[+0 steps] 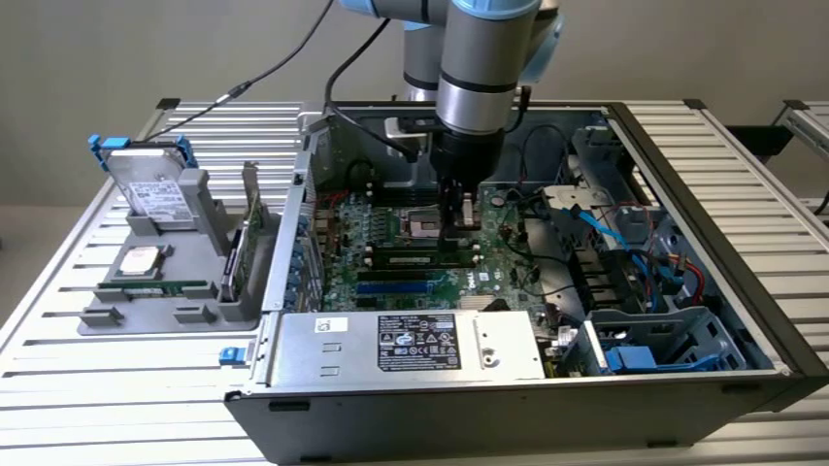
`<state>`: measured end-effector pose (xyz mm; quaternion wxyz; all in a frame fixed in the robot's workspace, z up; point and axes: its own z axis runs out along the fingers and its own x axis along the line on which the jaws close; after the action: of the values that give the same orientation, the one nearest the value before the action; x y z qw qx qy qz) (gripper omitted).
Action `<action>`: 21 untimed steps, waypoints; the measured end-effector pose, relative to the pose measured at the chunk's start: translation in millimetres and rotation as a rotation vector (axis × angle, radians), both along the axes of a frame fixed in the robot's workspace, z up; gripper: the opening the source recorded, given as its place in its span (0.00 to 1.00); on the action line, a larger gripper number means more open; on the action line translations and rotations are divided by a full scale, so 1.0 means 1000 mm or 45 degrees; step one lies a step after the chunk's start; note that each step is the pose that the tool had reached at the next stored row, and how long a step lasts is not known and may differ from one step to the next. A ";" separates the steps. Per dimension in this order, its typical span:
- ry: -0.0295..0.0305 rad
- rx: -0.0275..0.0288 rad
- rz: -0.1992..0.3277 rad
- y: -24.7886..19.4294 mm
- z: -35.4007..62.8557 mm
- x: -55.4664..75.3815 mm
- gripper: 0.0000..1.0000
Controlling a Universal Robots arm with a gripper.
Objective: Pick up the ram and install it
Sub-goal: 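Press down the ram until it locks into place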
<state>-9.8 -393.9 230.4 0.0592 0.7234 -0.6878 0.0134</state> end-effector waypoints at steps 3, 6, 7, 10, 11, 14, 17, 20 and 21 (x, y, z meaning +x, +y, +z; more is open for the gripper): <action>0.0001 -0.0002 0.000 0.0000 0.0001 -0.004 0.10; 0.0000 -0.0001 0.000 0.0000 0.0000 -0.008 0.10; 0.0001 -0.0001 0.000 0.0000 0.0000 -0.009 0.10; 0.0001 -0.0002 -0.001 0.0000 0.0001 -0.013 0.10; 0.0000 -0.0001 -0.001 0.0000 0.0000 -0.014 0.10; 0.0001 -0.0002 -0.003 0.0000 0.0001 -0.017 0.10; 0.0000 0.0000 -0.004 0.0000 0.0004 -0.021 0.10; 0.0001 -0.0002 -0.006 0.0001 0.0006 -0.025 0.10; 0.0001 -0.0003 -0.006 0.0001 0.0007 -0.026 0.10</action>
<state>-36.3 -393.8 231.1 0.0593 0.7217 -0.6895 0.0132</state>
